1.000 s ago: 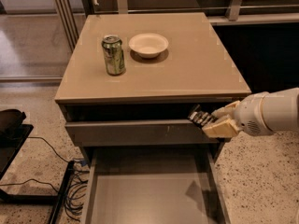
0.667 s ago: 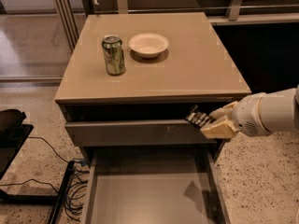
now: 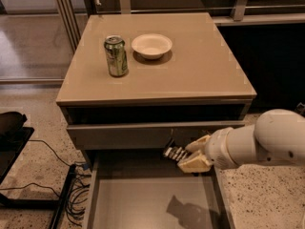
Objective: Place rxbar chocolate into middle drawer
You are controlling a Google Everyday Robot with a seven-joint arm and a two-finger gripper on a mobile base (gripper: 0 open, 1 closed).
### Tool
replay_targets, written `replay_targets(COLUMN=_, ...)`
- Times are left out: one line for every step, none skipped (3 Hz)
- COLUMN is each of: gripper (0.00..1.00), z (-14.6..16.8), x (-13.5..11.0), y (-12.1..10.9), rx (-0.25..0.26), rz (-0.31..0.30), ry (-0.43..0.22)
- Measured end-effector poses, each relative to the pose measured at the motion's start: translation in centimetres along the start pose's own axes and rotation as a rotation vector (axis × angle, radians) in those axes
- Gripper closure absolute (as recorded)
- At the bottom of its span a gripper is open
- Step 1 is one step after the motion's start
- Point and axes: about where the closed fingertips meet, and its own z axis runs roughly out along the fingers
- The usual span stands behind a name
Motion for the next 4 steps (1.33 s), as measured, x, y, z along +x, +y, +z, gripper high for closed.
replay_targets(gripper=1.00, z=3.7, x=1.8, y=2.1, rx=0.004, rz=-0.037, ry=-0.063)
replay_targets(gripper=1.00, z=6.4, x=3.8, y=2.4, rx=0.074, rz=-0.082, ry=-0.085)
replay_targets(gripper=1.00, z=8.0, x=4.9, y=-0.7, rx=0.190, rz=-0.100, ry=-0.078)
replay_targets(gripper=1.00, z=8.0, x=4.9, y=-0.7, rx=0.190, rz=-0.100, ry=-0.078)
